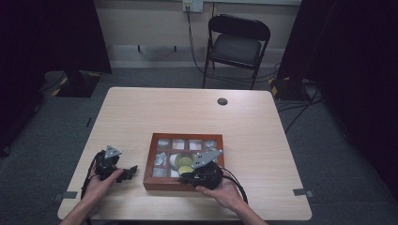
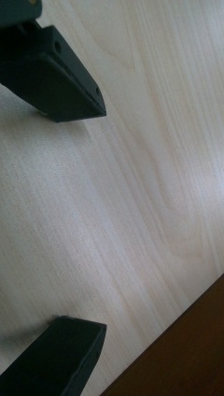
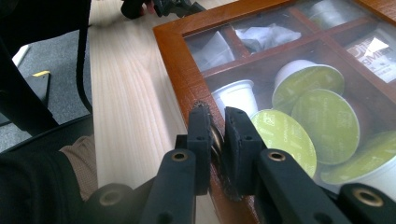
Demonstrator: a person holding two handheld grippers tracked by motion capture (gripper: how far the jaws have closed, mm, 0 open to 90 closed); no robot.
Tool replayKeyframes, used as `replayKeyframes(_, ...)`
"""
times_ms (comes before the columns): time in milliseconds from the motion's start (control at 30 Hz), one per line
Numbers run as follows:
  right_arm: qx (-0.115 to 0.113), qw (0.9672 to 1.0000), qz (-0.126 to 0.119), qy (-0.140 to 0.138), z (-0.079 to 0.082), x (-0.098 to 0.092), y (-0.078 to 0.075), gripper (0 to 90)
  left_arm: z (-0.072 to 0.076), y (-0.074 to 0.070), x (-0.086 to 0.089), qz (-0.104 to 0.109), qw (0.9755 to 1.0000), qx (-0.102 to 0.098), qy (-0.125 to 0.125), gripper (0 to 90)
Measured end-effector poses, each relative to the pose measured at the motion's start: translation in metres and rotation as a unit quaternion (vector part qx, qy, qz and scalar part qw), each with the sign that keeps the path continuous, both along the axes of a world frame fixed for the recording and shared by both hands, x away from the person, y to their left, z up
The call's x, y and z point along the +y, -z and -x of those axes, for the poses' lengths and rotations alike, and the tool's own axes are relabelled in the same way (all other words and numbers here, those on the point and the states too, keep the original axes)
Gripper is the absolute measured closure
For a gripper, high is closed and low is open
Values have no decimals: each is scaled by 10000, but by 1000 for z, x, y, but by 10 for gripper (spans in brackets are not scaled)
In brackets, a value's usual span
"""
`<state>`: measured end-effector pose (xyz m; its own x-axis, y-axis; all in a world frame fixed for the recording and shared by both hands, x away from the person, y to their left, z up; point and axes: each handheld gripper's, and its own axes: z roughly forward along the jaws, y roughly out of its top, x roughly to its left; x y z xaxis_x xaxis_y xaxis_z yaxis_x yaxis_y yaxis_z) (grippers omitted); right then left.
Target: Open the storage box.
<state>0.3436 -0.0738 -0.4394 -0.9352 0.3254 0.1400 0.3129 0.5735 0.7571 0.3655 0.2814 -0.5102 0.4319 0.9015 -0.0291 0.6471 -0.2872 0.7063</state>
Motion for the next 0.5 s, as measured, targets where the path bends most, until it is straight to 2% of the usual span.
replayKeyframes(500, 193, 9995, -228, 41, -4, -9, -9, 808, 0, 0, 0, 1, 10000, 1, -2, 0)
